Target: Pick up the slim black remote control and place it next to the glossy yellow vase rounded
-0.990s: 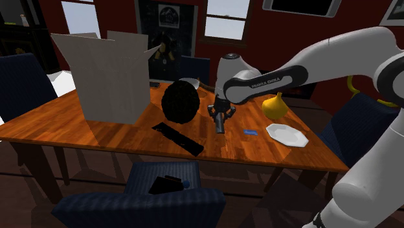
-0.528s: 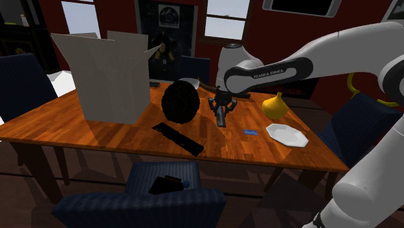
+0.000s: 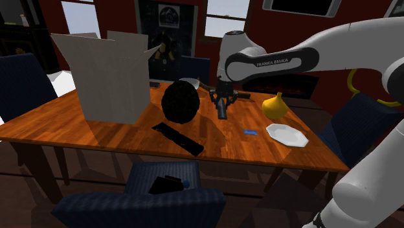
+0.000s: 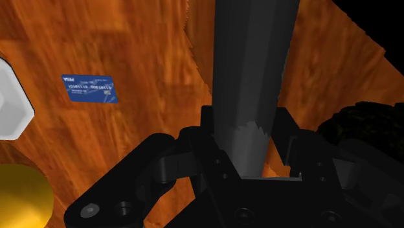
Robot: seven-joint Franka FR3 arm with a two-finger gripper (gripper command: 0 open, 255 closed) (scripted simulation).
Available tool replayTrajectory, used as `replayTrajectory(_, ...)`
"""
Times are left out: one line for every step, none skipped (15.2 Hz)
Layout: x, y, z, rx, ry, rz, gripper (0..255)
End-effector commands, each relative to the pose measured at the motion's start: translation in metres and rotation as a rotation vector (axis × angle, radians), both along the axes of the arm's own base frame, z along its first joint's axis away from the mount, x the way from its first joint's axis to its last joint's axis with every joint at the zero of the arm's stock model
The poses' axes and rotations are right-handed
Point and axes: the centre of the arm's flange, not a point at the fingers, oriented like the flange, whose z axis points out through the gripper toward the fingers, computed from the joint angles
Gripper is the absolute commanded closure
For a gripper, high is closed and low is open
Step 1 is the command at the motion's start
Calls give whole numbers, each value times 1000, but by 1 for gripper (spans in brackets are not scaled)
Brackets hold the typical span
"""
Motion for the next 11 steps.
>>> replayTrajectory(-1, 0, 11, 0, 0, 0, 255)
replayTrajectory(-1, 0, 16, 0, 0, 0, 255)
replayTrajectory(-1, 0, 21, 0, 0, 0, 255)
replayTrajectory(-1, 0, 27, 0, 0, 0, 255)
replayTrajectory(-1, 0, 32, 0, 0, 0, 255)
replayTrajectory(-1, 0, 37, 0, 0, 0, 255)
replayTrajectory(-1, 0, 42, 0, 0, 0, 255)
replayTrajectory(-1, 0, 48, 0, 0, 0, 255)
replayTrajectory(-1, 0, 53, 0, 0, 0, 255)
replayTrajectory(-1, 0, 58, 0, 0, 0, 255)
replayTrajectory(2, -13, 58, 0, 0, 0, 255)
